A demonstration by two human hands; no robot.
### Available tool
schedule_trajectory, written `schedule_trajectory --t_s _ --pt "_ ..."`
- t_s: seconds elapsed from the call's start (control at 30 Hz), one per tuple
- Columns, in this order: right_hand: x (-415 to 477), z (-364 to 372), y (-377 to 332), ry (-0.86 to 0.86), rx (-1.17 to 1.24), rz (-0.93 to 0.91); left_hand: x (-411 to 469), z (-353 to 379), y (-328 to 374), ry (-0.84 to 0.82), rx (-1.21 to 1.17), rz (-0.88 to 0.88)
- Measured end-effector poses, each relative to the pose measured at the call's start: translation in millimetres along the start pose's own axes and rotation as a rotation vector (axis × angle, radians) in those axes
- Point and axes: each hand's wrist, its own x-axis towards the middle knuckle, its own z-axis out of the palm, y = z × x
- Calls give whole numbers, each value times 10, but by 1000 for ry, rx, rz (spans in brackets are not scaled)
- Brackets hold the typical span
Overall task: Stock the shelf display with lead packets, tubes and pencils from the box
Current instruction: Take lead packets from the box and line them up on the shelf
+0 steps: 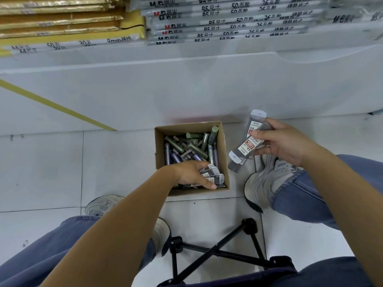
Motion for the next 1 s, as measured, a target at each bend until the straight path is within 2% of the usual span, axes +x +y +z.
schedule_trajectory --t_s 0.07,0.17,0.4,0.53,0.6,0.7,0.8,1.0 --pt "-1 3 -6 -1 1 -7 -24 8 -54 28 -73 41" --pt "-6 29 -22 -6 -11 -14 -36 -17 -139 207 -180 46" --pt "-48 142 -111 -21 -78 -56 -91 -118 -119 513 -642 127" --pt "-76 287 -203 -94 -76 -67 -262 -110 -54 570 -811 226" --pt "-76 455 -184 -146 -176 -41 -356 -106 -12 589 -854 284" --pt "-92 807 -50 -202 -307 -7 -545 -89 85 597 -853 348" --pt "-110 1031 8 -165 -296 -28 -708 -70 180 584 -849 397" --pt "-334 1367 -468 -228 -318 -182 -1305 4 377 555 -823 440"
